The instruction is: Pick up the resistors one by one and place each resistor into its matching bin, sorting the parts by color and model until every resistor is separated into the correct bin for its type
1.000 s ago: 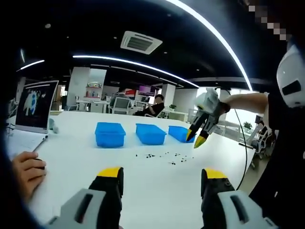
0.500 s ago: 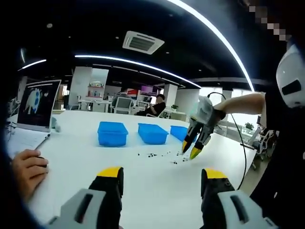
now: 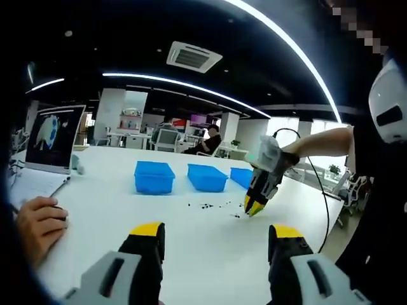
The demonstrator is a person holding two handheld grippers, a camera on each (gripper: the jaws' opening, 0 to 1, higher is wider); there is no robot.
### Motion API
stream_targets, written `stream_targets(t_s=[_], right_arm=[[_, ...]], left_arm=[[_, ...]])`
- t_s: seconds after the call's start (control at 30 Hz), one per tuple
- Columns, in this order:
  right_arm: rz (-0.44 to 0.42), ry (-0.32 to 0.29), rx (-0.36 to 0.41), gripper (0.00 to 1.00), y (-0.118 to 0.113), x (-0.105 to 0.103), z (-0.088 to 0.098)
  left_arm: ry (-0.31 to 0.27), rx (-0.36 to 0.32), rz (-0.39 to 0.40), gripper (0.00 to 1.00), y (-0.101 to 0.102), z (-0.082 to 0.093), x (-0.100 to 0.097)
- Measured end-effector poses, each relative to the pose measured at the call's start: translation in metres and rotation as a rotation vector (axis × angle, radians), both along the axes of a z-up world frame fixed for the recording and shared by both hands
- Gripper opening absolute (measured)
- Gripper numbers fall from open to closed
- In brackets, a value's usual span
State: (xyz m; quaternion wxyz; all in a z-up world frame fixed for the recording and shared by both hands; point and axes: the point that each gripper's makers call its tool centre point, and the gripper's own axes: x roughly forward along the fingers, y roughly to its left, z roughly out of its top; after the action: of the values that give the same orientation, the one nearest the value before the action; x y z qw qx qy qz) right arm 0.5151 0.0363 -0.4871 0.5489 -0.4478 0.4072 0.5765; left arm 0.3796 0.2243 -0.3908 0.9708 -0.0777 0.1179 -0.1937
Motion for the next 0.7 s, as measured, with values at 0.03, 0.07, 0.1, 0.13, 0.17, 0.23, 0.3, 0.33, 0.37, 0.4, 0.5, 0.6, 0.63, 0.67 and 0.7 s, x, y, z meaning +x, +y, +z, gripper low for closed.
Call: stream_targets(t_s=[0.03, 0.07, 0.1, 0.13, 0.17, 0.23, 0.3, 0.33, 0.37, 0.4, 0.5, 0.6, 0.63, 0.67, 0.7], right_arm=[[-0.002, 0.001, 0.000, 0.13, 0.000, 0.000, 0.000], [-0.003, 0.002, 0.000, 0.13, 0.000, 0.000, 0.000], [-0.008, 0.004, 0.002, 0.13, -0.001, 0.000, 0.000], [-0.010, 0.004, 0.002, 0.12, -0.001, 0.000, -0.001], [-0.012, 0.003, 0.001, 0.10, -0.001, 0.001, -0.001], [-0.018, 0.002, 0.001, 0.08, -0.002, 0.002, -0.002], [-0.023, -0.001, 0.003, 0.05, -0.004, 0.003, -0.002], [-0.029, 0.000, 0.004, 0.05, -0.004, 0.003, -0.002], [-0.030, -0.001, 0.004, 0.05, -0.004, 0.002, -0.002], [-0.026, -0.005, 0.004, 0.05, -0.003, 0.002, -0.002], [-0.020, -0.013, 0.001, 0.05, -0.003, 0.002, -0.002], [-0.030, 0.002, 0.021, 0.05, -0.001, 0.000, 0.002], [-0.045, 0.008, 0.041, 0.05, 0.001, 0.001, 0.006], [-0.060, 0.008, 0.063, 0.05, 0.003, 0.002, 0.011], [-0.069, 0.008, 0.080, 0.05, 0.004, 0.003, 0.015]], left_arm=[[0.000, 0.000, -0.001, 0.67, 0.000, 0.000, 0.000], [-0.002, 0.000, -0.001, 0.67, 0.000, 0.000, 0.000], [-0.002, 0.000, -0.002, 0.67, 0.000, 0.000, 0.000], [-0.003, 0.000, -0.002, 0.67, 0.000, 0.000, 0.000], [-0.003, -0.001, -0.002, 0.67, 0.000, 0.000, 0.000], [-0.003, -0.002, -0.001, 0.67, 0.001, 0.000, 0.000], [-0.003, -0.003, 0.000, 0.67, 0.001, -0.001, -0.001], [-0.004, -0.004, 0.000, 0.67, 0.001, -0.001, -0.001], [-0.004, -0.005, 0.001, 0.67, 0.001, -0.001, -0.001], [-0.005, -0.005, 0.002, 0.67, 0.002, 0.000, -0.002], [-0.008, -0.005, 0.003, 0.67, 0.002, 0.000, -0.002], [-0.012, -0.006, 0.003, 0.67, 0.002, 0.002, -0.003], [-0.012, -0.006, 0.004, 0.67, 0.002, 0.002, -0.003], [-0.012, -0.005, 0.005, 0.67, 0.002, 0.002, -0.004], [-0.012, -0.004, 0.005, 0.67, 0.003, 0.002, -0.004]])
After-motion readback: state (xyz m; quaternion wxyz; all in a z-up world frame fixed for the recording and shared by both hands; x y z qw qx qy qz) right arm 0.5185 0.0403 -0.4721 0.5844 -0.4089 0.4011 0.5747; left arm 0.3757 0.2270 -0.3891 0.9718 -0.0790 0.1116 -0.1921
